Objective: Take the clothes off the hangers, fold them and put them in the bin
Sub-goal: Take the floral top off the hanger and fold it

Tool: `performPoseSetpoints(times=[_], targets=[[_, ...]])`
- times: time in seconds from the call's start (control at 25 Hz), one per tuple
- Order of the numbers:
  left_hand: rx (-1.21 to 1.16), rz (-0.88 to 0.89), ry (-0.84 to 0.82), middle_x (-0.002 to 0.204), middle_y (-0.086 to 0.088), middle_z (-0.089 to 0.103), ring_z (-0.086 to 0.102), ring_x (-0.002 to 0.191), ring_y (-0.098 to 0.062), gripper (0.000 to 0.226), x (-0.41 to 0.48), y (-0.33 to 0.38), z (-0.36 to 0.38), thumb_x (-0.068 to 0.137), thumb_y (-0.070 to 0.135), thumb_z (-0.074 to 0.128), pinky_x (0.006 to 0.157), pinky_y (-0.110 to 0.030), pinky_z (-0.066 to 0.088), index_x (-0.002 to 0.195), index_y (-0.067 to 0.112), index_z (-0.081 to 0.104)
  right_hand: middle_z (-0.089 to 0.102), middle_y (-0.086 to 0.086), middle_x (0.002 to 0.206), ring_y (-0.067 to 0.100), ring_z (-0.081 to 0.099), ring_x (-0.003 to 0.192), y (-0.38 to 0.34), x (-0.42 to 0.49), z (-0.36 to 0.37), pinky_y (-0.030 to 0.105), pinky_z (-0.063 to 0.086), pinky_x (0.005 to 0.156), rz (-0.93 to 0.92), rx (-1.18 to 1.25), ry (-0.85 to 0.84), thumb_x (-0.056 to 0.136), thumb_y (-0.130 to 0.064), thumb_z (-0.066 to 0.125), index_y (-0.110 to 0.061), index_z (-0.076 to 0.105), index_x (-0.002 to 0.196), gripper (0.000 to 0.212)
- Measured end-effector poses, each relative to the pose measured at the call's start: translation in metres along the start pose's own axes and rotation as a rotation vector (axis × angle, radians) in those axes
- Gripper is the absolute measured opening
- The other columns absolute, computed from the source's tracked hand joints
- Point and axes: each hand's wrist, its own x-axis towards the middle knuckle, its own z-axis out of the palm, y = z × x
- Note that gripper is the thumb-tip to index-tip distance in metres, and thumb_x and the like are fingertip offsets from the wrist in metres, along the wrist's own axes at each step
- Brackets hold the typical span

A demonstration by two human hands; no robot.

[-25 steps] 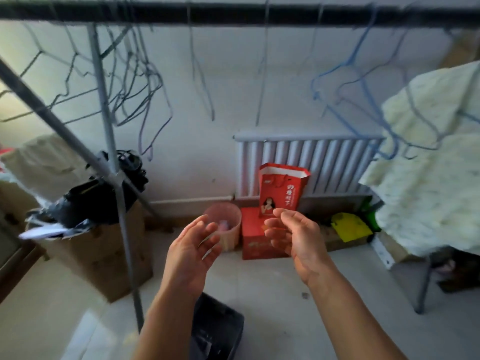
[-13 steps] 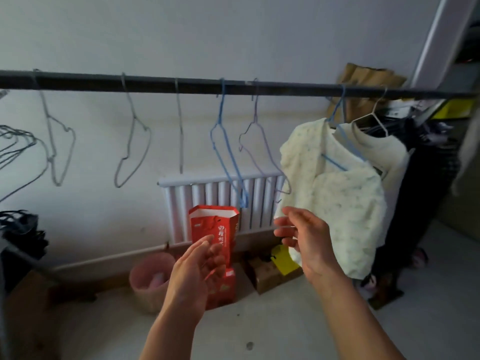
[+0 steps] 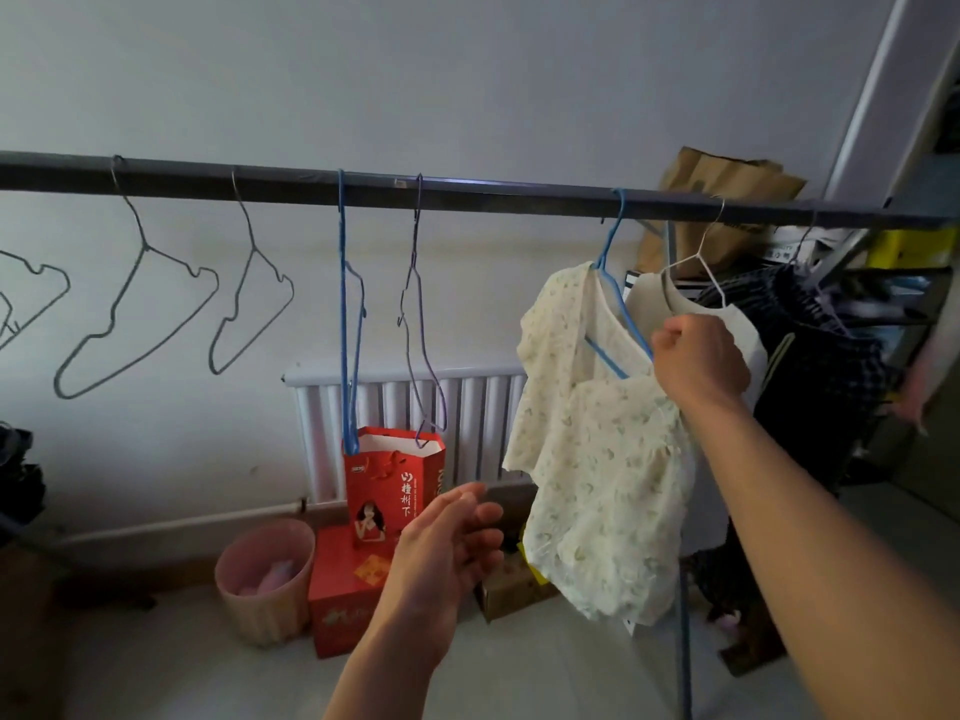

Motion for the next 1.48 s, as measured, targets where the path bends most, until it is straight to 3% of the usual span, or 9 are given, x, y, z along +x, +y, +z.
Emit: performPoseSetpoints(times=[0.16,0.36,0.6,0.72,0.84,1.0,1.16,1.32,1.48], targets=[[0.073,0.026,-0.024,0.085,-0.009,0.067,0.058,0.074,-0.021,0.023,0.004,0.003,0.009,0.097,0.018,0.054,0.069,-0.035,0.049,0.114,0.008,0.065,0.057,0.011,0.088,0.035,0.059,0.087,0.005,0.013,0.024,0.034,0.040,0.069,0.019,-0.071,-0.236,0.095,-0.027,0.051,-0.011,0.057,0.084,0.020],[0.236,0.117,-0.052,0.085,-0.006,0.071,0.061,0.078,-0.020,0.018,0.005,0.017,0.029,0.097,0.018,0.055,0.074,-0.034,0.052,0.106,0.013,0.069,0.047,0.004,0.061,0.019,0.041,0.058,-0.006,0.009,0.031,0.029,0.032,0.055,0.085,0.470,-0.258,0.093,-0.015,0.051,-0.009,0.046,0.061,0.033],[0.477,0.265,-0.171,0.090,-0.001,0.071,0.063,0.076,-0.011,0.018,0.014,0.042,0.065,0.098,0.020,0.052,0.072,-0.027,0.053,0.107,0.017,0.068,0.066,0.011,0.092,0.024,0.061,0.083,-0.023,0.009,0.020,0.035,0.050,0.074,0.252,0.760,-0.402,0.090,-0.015,0.059,-0.008,0.065,0.087,0.010],[0.610,0.395,-0.191,0.109,0.003,0.068,0.063,0.094,-0.009,0.021,0.027,0.051,0.081,0.097,0.021,0.055,0.075,-0.024,0.051,0.116,0.022,0.064,0.064,0.013,0.091,0.024,0.060,0.078,-0.029,0.005,0.007,0.033,0.050,0.066,0.256,0.838,-0.556,0.091,-0.015,0.057,-0.007,0.064,0.098,0.012],[0.744,0.490,-0.244,0.134,0.014,0.052,0.049,0.120,-0.001,0.042,0.040,0.057,0.096,0.096,0.029,0.057,0.081,-0.013,0.041,0.136,0.027,0.047,0.056,0.008,0.077,0.019,0.053,0.066,-0.040,0.010,-0.005,0.030,0.047,0.058,0.267,0.899,-0.643,0.094,-0.014,0.053,-0.011,0.060,0.087,0.010],[0.780,0.511,-0.286,0.147,0.010,0.041,0.038,0.132,-0.003,0.056,0.058,0.067,0.111,0.094,0.030,0.060,0.098,-0.022,0.035,0.146,0.025,0.037,0.052,0.003,0.070,0.014,0.046,0.055,-0.049,0.005,-0.006,0.023,0.039,0.044,0.182,0.765,-0.636,0.095,-0.015,0.053,-0.012,0.061,0.090,0.010],[0.852,0.526,-0.328,0.128,0.004,0.052,0.050,0.114,-0.006,0.058,0.061,0.068,0.113,0.086,0.031,0.071,0.085,-0.020,0.043,0.136,0.023,0.043,0.058,0.009,0.079,0.021,0.054,0.067,-0.049,-0.004,0.000,0.028,0.045,0.055,0.164,0.840,-0.668,0.093,-0.016,0.056,-0.014,0.061,0.084,0.010],[1.078,0.554,-0.157,0.085,0.006,0.057,0.053,0.076,-0.013,0.034,0.063,0.067,0.106,0.080,0.048,0.071,0.068,-0.033,0.044,0.094,0.023,0.054,0.053,0.007,0.074,0.019,0.051,0.061,-0.050,-0.017,0.004,0.025,0.044,0.049,0.182,0.880,-0.733,0.089,-0.014,0.061,-0.013,0.058,0.080,0.010],[1.292,0.810,-0.042,0.068,0.011,0.052,0.046,0.071,-0.011,0.027,0.046,0.066,0.104,0.084,0.044,0.066,0.069,-0.033,0.035,0.072,0.030,0.046,0.054,0.009,0.078,0.019,0.050,0.064,-0.049,-0.033,0.008,0.026,0.041,0.052,0.204,0.835,-0.731,0.088,-0.018,0.062,-0.013,0.062,0.091,0.006]])
